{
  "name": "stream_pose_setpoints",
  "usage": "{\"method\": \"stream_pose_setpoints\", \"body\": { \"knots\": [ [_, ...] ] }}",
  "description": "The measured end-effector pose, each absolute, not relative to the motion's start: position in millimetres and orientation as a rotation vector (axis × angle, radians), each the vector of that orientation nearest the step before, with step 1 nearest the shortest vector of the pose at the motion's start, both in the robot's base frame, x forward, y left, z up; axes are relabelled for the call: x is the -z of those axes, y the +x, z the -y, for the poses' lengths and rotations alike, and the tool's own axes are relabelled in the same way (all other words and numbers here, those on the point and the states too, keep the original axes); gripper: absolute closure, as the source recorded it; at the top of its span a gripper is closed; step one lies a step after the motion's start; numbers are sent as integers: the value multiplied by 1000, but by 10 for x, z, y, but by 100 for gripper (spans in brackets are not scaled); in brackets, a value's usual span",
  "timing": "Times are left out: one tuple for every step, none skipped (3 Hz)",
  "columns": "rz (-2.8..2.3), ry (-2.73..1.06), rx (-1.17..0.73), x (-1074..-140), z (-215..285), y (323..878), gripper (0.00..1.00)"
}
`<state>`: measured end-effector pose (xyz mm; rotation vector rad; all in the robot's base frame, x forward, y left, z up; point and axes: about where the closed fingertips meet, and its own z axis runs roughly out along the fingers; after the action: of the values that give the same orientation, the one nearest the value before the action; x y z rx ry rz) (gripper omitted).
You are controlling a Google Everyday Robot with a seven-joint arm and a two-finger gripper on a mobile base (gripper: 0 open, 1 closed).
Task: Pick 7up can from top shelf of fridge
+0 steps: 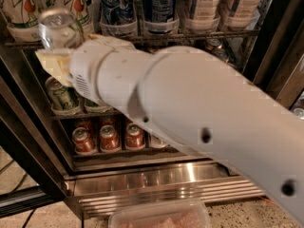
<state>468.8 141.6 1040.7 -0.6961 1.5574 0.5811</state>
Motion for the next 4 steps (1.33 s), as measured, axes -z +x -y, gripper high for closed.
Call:
{"method": "stream_pose_setpoints", "body": {
  "knots": [
    [-1582, -705, -653, -10114, -963, 4636, 100],
    [-1561, -730, -692, -9985, -613, 4552, 100],
    [-1523, -757, -668, -10047, -354, 4512, 100],
    [-1506, -809, -636, -10206, -143, 4539, 100]
  ]
}}
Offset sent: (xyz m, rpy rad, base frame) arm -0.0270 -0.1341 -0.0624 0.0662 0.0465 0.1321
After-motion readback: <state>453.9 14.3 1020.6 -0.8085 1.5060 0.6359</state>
